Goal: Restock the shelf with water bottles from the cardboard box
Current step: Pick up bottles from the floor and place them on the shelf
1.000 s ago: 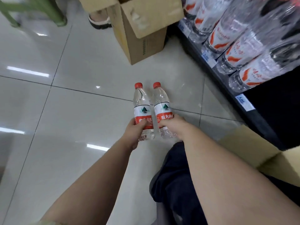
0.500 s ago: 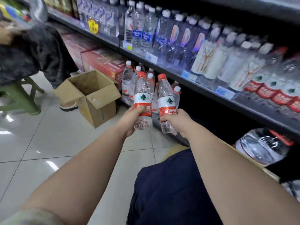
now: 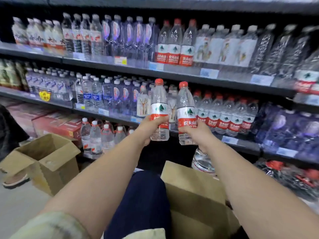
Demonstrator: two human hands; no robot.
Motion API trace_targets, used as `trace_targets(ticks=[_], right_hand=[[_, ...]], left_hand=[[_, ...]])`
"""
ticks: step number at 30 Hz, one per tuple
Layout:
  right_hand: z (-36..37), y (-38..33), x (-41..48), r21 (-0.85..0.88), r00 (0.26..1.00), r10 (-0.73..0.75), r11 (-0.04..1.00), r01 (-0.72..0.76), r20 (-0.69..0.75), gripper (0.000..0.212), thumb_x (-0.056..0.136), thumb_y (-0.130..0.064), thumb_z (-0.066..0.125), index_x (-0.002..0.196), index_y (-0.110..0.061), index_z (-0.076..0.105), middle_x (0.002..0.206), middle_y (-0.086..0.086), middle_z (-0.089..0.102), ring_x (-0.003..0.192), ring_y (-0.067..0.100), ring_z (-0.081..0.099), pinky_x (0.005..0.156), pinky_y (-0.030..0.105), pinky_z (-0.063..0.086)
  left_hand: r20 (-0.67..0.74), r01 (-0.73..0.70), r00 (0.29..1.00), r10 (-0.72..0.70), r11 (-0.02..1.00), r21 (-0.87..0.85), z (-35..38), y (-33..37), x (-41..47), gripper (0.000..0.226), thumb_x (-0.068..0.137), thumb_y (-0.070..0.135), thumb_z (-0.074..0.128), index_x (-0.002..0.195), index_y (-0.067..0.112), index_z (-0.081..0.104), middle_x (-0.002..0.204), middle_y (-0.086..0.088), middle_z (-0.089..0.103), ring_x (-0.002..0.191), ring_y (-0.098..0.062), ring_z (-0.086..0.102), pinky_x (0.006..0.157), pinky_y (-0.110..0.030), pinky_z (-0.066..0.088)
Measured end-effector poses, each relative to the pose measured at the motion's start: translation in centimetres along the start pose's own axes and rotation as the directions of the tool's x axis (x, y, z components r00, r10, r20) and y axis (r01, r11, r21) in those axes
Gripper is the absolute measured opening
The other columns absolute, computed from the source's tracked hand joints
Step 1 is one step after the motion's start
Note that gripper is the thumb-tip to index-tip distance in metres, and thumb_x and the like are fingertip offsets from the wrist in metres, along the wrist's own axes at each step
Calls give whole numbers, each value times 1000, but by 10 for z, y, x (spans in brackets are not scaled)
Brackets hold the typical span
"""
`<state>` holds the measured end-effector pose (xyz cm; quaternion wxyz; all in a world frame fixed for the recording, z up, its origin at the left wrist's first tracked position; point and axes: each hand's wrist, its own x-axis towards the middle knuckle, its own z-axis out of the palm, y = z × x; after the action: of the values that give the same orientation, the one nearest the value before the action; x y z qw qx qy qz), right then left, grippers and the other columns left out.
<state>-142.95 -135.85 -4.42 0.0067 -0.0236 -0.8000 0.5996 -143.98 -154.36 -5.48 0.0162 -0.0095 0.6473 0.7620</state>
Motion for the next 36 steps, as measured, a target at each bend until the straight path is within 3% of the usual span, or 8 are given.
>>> trace_targets(ticks=[4,8,16,18,22,26,31,36], right_hand=[[-62,-6,-9,42,991,-14,999,19,-133,46,71,-22,83,110,-16,60,104,4,70,96,22,66,76,34,52],[-112,3,-20,85,962,7,996,17,-274,35,71,-16,82,90,-23,54,98,1,67,95,21,64,90,39,51],[-180,54,-14,127,887,97,991,-43,-451,50,67,-19,84,106,-15,54,100,3,65,93,21,63,88,37,52],[-191,71,-7,134,875,127,988,-72,-467,55,63,-20,84,111,-14,57,102,6,69,90,20,66,78,34,53],[-213,101,11,118,854,151,987,-106,-499,59,61,-19,84,114,-15,58,102,6,70,89,20,67,72,29,49],[-235,119,35,140,860,207,977,-159,-467,59,68,-15,82,118,-16,50,106,6,66,94,22,64,83,35,49],[-256,130,77,163,878,216,973,-161,-426,57,71,-10,82,119,-13,51,107,6,67,95,20,65,67,28,48],[-265,143,124,177,857,179,979,-104,-483,60,69,-9,83,120,-12,53,107,5,69,94,19,66,81,34,53]], left_hand=[[78,-9,997,11,1000,-16,63,17,-2,44,78,30,79,114,18,57,95,-2,72,74,-11,71,56,-26,56],[112,-24,993,25,1000,-13,121,16,11,80,55,40,89,123,16,56,106,-7,73,94,-24,71,89,-49,55],[223,119,969,-101,991,-69,221,-12,19,119,45,47,93,143,17,32,140,-10,52,120,-32,56,101,-55,43],[239,150,963,-123,983,-101,241,-27,26,102,65,33,88,146,14,29,141,-11,49,124,-33,53,105,-57,39],[299,213,935,-191,976,-44,269,-55,50,43,79,14,79,118,12,61,116,-7,69,108,-25,63,102,-49,43],[308,246,922,-234,969,0,286,-70,77,61,78,15,80,130,16,49,117,-1,67,109,-21,62,102,-45,41],[282,307,914,-291,952,-14,307,-81,128,60,72,24,78,125,18,49,106,-9,70,94,-26,69,82,-48,55],[213,209,953,-216,976,55,325,-83,169,75,75,35,79,138,24,39,127,4,58,112,-19,58,102,-46,42]])
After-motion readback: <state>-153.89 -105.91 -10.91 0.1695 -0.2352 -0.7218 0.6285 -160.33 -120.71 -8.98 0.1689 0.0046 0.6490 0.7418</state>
